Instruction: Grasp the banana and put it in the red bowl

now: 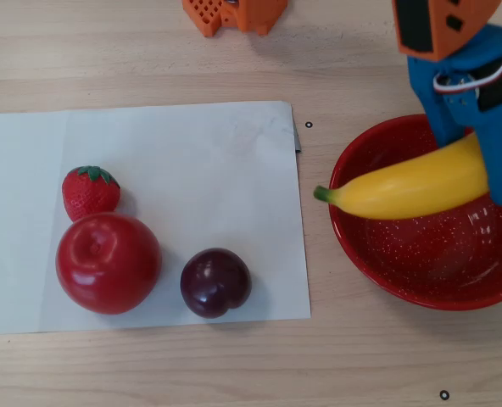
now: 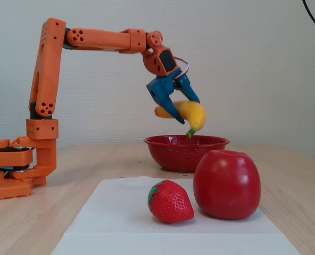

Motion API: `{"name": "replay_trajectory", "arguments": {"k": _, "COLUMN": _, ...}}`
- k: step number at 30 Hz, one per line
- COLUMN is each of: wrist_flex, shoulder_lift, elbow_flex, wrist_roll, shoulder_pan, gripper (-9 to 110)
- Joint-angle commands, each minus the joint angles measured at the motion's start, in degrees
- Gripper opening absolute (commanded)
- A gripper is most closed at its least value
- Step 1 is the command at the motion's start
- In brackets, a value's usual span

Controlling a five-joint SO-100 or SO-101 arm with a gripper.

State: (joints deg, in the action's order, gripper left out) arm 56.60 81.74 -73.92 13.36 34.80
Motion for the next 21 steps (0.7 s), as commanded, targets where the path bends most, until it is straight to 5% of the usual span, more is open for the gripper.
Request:
{"name": "replay_trajectory", "arguments": {"k": 1, "wrist_flex": -5.5, "shoulder_lift": 7.2, "elbow_flex": 1.8, "wrist_roll": -2.3, "shoulder_pan": 1.0, "gripper": 0}}
{"name": "replay_trajectory", "arguments": {"k": 5, "wrist_flex": -9.1, "shoulder_lift": 7.1, "elbow_flex": -2.6, "wrist_roll": -3.3, "shoulder_pan": 0.4, "gripper": 4}}
{"name": "replay_trajectory", "arguments": {"k": 13, "wrist_flex": -3.9, "shoulder_lift": 7.2, "elbow_flex": -4.0, "wrist_roll": -2.1, "shoulder_pan": -0.9, "gripper": 34}}
{"name": "replay_trajectory", "arguments": {"k": 21, "wrist_flex": 7.4, "shoulder_lift": 9.1, "elbow_flex": 6.0, "wrist_roll": 0.7, "shoulder_pan": -3.2, "gripper": 37}}
